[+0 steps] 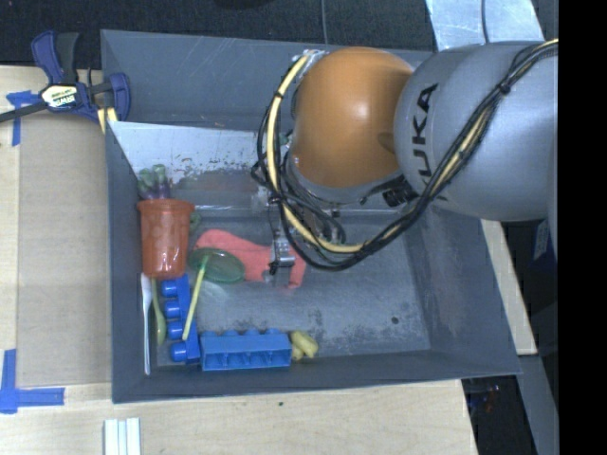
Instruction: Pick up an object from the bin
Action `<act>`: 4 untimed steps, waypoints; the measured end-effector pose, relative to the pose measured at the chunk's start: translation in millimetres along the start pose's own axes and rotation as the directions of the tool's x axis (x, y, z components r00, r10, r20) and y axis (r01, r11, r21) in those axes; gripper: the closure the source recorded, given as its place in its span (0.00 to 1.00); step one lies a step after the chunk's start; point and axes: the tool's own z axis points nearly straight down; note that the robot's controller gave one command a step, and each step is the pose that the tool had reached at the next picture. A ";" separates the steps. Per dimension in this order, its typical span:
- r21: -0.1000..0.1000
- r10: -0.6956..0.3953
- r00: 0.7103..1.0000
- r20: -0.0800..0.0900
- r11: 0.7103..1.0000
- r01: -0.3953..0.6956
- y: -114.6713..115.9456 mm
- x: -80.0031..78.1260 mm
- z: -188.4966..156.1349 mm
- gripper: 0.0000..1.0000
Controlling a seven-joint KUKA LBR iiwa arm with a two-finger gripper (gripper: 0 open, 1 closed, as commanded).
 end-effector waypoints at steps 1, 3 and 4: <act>0.000 0.080 0.997 0.000 0.997 -0.080 -24.6 17.6 34.2 0.00; -0.003 0.067 0.998 0.011 0.998 -0.067 -50.0 -22.9 126.5 1.00; -0.003 0.068 0.998 0.011 0.998 -0.067 -50.1 -22.9 126.5 1.00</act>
Offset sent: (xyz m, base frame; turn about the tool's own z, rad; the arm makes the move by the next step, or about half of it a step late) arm 0.0068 -0.0427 -0.0864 0.0934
